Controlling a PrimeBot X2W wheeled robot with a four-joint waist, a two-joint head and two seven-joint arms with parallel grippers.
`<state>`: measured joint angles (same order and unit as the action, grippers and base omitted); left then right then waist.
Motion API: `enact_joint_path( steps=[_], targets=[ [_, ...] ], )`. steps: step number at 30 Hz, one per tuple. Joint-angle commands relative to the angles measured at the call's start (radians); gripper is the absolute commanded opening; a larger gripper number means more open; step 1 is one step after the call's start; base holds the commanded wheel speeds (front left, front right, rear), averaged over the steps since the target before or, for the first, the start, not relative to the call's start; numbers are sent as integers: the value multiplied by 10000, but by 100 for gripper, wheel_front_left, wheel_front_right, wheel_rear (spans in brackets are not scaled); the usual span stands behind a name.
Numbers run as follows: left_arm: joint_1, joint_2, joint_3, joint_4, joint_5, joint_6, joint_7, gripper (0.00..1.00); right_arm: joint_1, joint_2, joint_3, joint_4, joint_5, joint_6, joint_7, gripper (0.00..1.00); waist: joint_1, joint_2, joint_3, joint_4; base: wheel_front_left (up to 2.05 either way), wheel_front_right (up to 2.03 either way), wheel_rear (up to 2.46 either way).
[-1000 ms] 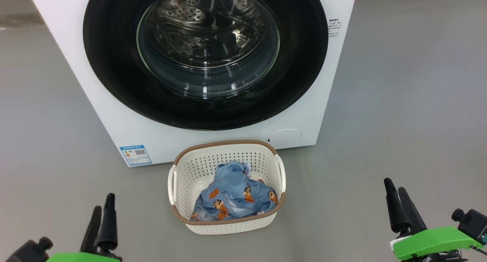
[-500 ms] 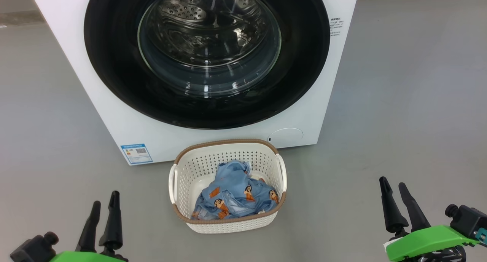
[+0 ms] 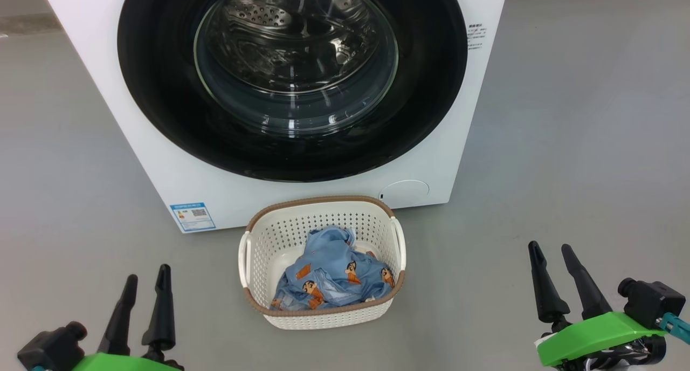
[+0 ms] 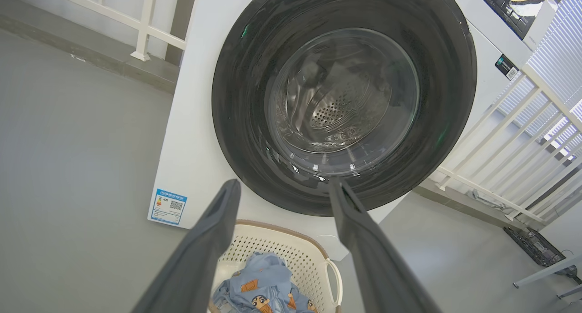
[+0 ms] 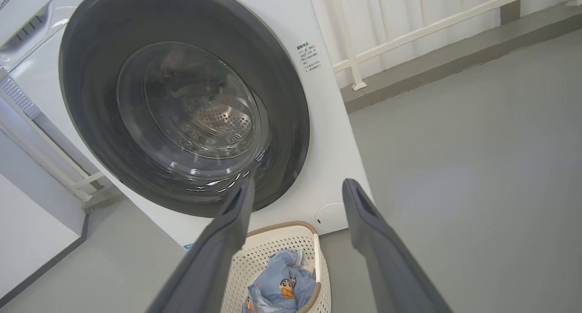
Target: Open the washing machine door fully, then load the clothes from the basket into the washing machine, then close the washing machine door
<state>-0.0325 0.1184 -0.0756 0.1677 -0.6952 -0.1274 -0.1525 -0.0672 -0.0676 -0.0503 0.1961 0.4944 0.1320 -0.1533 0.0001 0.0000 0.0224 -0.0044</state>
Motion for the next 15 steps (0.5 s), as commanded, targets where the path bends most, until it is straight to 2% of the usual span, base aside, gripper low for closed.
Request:
enact_joint_path(
  steps=[1,15],
  targets=[
    [-462,247,187,-341,380,-25,-167,100,-461,-73,181,-358,-409,-10,-171,100,-1,0,-1,7,0,0,0],
    [-395,439,95,-251,1901,-28,-581,100,-474,-99,286,-375,-2123,-11,-580,100,-1,0,-51,43,0,0,0]
  ],
)
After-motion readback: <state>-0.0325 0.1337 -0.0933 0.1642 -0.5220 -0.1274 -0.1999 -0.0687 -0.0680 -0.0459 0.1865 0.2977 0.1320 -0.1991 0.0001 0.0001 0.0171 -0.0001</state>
